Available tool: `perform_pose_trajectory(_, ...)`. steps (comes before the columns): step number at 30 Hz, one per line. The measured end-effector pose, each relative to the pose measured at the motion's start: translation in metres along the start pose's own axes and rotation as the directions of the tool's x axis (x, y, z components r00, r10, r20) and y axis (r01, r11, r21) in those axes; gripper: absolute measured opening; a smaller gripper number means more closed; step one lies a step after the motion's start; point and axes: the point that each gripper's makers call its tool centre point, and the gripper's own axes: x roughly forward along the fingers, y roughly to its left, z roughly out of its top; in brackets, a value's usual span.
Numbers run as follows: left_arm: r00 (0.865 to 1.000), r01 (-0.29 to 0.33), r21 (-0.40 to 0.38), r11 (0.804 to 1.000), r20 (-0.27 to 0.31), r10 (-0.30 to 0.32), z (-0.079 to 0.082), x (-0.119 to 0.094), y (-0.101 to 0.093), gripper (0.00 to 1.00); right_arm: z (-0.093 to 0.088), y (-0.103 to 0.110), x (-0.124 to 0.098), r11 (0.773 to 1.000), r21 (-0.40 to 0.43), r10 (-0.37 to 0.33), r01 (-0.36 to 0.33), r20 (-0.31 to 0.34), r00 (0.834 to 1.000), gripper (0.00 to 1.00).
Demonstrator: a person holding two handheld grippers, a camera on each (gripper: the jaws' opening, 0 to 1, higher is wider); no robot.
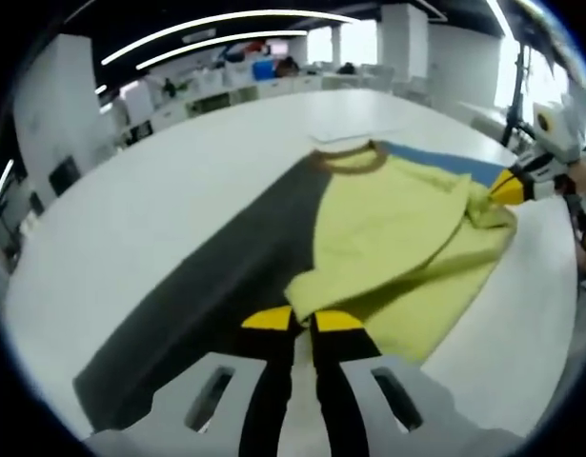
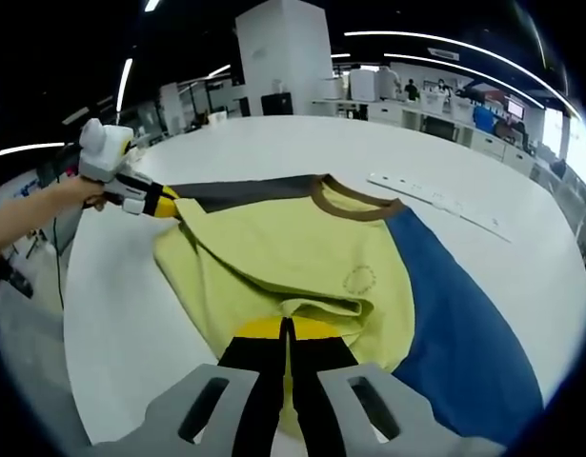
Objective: Fold the garment on the visible template until the final outline fits inside the template.
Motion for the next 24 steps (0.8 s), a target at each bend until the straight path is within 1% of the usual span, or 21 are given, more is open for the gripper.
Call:
perform_pose_trajectory(2,1.000,0.000,0.002,1.000,0.003,0.000,0.001,0.002,0.003,0.02,0.000,0.000,0.000,1.000,0.000,-0.002,0.002,0.001,1.000,0.02)
perform_pose_trajectory(4,1.000,0.006,0.000,1.000,0.007,-0.006,0.001,-0.001,0.001,0.01,0.000,0.000,0.000,1.000,0.002,-0.002,0.002,0.002,1.000,0.02)
perform_pose_trajectory(7,1.000,0.009,0.002,1.000,0.008,-0.010,0.000,0.001,0.003,0.00,0.000,0.000,-0.001,1.000,0.001,-0.001,0.001,0.001,1.000,0.02)
perform_pose_trajectory(8,1.000,0.010,0.007,1.000,0.014,-0.010,0.000,-0.004,-0.003,0.00,0.000,0.000,-0.001,1.000,0.002,-0.002,0.002,0.001,1.000,0.02)
perform_pose_trajectory(13,1.000,0.020,-0.024,1.000,0.023,-0.019,0.004,-0.008,-0.002,0.00,0.001,-0.002,-0.002,1.000,0.000,-0.004,0.004,0.000,1.000,0.01)
perform_pose_trajectory(16,0.999,0.017,-0.028,0.999,0.030,-0.016,0.008,-0.008,0.005,0.00,0.002,-0.005,-0.005,1.000,0.005,-0.008,0.008,0.004,1.000,0.01)
perform_pose_trajectory(18,0.999,0.016,-0.025,1.000,0.034,-0.015,0.010,-0.011,0.004,0.00,0.002,-0.006,-0.007,1.000,0.011,-0.009,0.009,0.005,1.000,0.01)
perform_pose_trajectory(20,0.999,0.019,-0.023,1.000,0.032,-0.018,0.009,-0.010,0.005,0.00,0.002,-0.006,-0.010,1.000,0.009,-0.013,0.013,0.002,1.000,0.01)
perform_pose_trajectory(24,0.999,0.023,-0.015,1.000,0.030,-0.022,0.009,-0.014,0.004,0.00,-0.001,-0.006,-0.016,1.000,0.008,-0.019,0.019,0.000,1.000,0.01)
